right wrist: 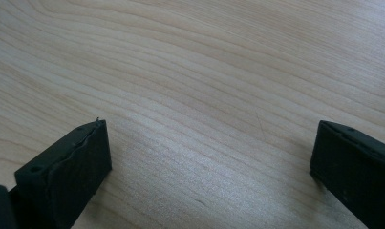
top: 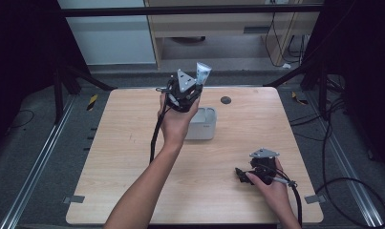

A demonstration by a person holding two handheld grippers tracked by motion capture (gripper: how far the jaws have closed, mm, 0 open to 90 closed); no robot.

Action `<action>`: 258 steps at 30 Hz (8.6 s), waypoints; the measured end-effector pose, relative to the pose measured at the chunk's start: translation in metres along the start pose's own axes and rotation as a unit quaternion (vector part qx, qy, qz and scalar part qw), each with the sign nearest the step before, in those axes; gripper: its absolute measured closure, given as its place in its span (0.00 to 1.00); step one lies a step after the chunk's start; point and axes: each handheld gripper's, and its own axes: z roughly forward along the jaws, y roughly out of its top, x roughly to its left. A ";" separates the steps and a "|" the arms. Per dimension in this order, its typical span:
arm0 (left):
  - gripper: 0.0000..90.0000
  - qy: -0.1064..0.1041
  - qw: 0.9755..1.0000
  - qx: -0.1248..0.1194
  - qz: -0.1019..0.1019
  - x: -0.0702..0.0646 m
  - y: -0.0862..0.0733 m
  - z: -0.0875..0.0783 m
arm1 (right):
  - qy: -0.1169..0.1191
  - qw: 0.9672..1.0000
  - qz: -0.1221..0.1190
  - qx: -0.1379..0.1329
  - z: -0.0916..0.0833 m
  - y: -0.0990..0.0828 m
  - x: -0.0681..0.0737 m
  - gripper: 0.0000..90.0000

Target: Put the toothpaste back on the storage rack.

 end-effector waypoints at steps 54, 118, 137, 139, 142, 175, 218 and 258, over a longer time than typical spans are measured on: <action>0.87 0.020 0.997 -0.039 -0.057 0.002 -0.041 0.013 | -0.003 1.000 0.002 -0.001 0.000 0.000 0.001 0.01; 0.87 -0.001 0.998 -0.013 -0.065 -0.001 -0.078 0.033 | -0.002 1.000 0.003 -0.002 0.000 0.000 0.002 0.01; 0.87 -0.006 0.998 0.010 -0.066 -0.001 -0.089 0.041 | -0.002 1.000 0.004 -0.001 0.000 0.000 0.002 0.01; 0.87 -0.007 0.998 0.012 -0.067 0.000 -0.089 0.042 | -0.002 1.000 0.004 -0.001 0.000 0.000 0.002 0.01; 0.87 -0.009 0.998 0.016 -0.067 0.000 -0.090 0.043 | -0.002 1.000 0.004 -0.002 0.000 0.000 0.002 0.01; 0.86 -0.026 0.995 0.060 -0.070 -0.002 -0.098 0.055 | -0.001 1.000 0.004 -0.002 0.000 0.000 0.002 0.01; 0.85 -0.036 0.991 0.105 -0.076 -0.003 -0.098 0.063 | -0.001 1.000 0.004 -0.001 0.000 0.000 0.002 0.01; 0.82 -0.041 0.989 0.115 -0.079 -0.001 -0.093 0.062 | -0.001 1.000 0.004 -0.001 0.000 0.000 0.002 0.01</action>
